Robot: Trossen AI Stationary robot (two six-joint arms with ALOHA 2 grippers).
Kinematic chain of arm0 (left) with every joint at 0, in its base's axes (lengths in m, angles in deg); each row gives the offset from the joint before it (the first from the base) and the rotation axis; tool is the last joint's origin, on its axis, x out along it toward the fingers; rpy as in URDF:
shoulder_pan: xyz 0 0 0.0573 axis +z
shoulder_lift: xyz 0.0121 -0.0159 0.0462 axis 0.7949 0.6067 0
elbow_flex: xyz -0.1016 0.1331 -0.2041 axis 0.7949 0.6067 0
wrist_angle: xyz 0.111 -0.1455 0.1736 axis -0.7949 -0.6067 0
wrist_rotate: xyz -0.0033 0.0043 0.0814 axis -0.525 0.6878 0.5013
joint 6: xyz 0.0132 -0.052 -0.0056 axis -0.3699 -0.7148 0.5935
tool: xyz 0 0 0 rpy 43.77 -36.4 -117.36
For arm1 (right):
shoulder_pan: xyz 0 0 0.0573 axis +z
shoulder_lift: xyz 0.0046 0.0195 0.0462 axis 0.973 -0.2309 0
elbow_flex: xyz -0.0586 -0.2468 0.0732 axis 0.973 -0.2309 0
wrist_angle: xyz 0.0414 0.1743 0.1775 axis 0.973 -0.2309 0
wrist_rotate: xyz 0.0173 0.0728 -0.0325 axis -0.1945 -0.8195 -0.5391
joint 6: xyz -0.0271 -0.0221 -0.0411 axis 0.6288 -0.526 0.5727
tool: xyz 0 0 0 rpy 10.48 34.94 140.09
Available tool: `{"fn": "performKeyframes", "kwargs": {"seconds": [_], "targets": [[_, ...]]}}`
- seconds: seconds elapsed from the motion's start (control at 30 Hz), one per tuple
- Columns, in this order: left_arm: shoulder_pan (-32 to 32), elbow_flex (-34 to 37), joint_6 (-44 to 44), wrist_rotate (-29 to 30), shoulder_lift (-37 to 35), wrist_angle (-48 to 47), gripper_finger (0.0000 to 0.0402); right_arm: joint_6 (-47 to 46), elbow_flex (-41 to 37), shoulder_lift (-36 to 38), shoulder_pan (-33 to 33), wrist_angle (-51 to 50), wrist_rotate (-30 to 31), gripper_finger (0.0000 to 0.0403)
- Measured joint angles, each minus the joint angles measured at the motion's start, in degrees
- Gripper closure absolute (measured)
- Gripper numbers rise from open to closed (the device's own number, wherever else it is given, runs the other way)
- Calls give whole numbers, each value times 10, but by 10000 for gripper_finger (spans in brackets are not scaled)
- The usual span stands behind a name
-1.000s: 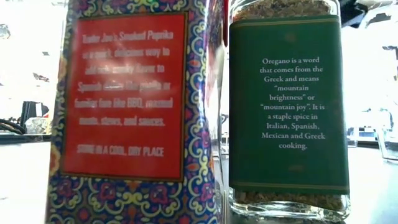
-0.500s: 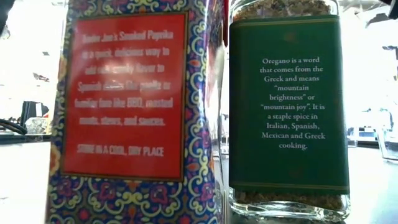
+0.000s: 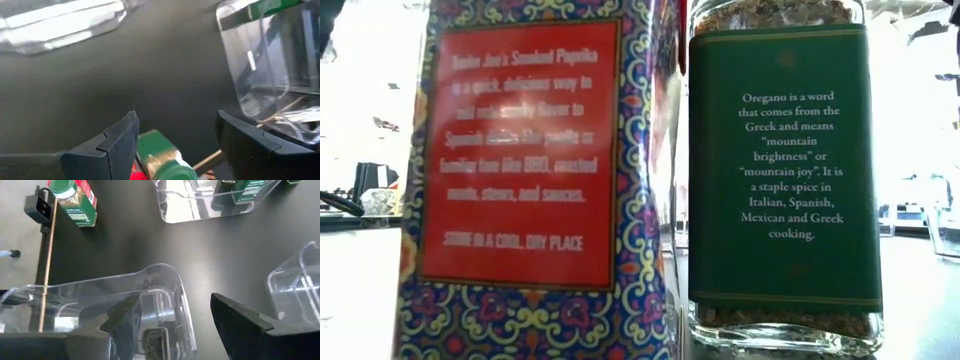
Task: Sort spices by type
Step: Put the green seasoning bottle into the middle left transparent bin
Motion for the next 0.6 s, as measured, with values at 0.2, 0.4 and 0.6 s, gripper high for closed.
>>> {"fn": "performKeyframes", "kwargs": {"seconds": [0.2, 0.4, 0.6], "targets": [[-19, 0, -44, -21, 1, 0, 152, 6, 0, 0, 0, 0, 4, 137], [-30, 4, -76, -34, 5, 14, 152, 6, 0, 0, 0, 0, 4, 137], [-32, 7, -97, -69, 13, 37, 152, 6, 0, -1, 0, 1, 4, 137]]}}
